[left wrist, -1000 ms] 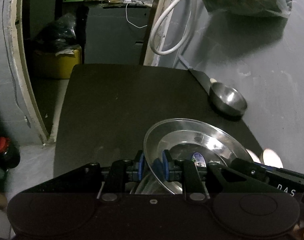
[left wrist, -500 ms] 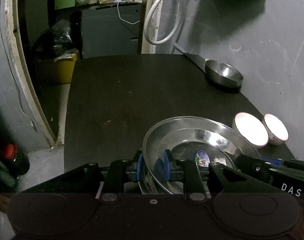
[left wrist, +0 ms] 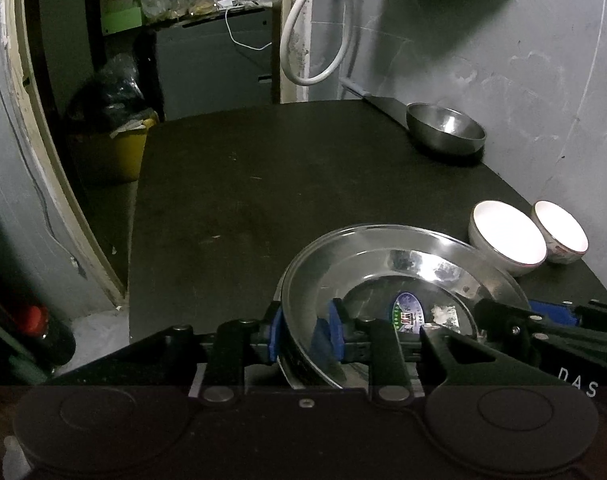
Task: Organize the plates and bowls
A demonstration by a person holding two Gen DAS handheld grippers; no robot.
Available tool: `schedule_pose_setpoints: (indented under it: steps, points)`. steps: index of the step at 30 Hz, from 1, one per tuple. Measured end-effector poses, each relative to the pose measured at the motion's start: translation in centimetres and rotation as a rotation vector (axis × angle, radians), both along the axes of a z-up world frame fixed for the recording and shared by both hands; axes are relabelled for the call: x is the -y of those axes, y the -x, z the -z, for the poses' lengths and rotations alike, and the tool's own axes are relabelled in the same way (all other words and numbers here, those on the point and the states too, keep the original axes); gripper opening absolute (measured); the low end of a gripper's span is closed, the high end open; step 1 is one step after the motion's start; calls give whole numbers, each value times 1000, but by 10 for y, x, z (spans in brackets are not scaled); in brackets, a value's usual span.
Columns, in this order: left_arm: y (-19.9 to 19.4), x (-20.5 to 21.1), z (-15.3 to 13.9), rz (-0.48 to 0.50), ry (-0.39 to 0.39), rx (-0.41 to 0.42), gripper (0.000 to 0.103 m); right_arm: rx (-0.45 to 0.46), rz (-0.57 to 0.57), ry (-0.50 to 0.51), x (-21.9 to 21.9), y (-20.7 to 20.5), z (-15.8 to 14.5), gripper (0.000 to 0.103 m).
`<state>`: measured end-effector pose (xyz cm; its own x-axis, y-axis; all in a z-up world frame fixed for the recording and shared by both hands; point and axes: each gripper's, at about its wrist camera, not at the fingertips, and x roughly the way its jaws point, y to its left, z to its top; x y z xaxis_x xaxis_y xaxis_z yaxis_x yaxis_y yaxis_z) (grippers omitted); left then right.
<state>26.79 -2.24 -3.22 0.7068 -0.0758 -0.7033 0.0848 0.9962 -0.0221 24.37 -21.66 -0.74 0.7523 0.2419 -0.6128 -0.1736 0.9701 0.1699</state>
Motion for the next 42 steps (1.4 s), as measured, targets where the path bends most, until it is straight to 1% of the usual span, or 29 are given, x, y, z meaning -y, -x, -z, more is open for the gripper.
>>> schedule_pose_setpoints:
  steps: [3,8,12,16,32,35,38,42]
  points:
    - [0,1,1,-1,-15,8,28,20,-15,22,-4,1,2,30]
    - [-1,4,5,-1,-62,8,29,40,-43,58,-9,3,6,31]
    - [-1,2,11,-7,-70,-7,31,55,-61,95,-16,7,10,31]
    - [-2,3,13,-7,-80,2,31,74,-72,128,-22,10,13,33]
    - [-1,11,15,31,-91,4,33,116,-38,235,-33,22,15,35]
    - [-1,15,14,43,-101,0,35,113,-28,255,-33,23,14,35]
    - [0,18,13,55,-114,-2,37,113,-19,301,-35,23,14,37]
    - [1,21,13,62,-114,-5,40,119,-9,322,-34,26,15,37]
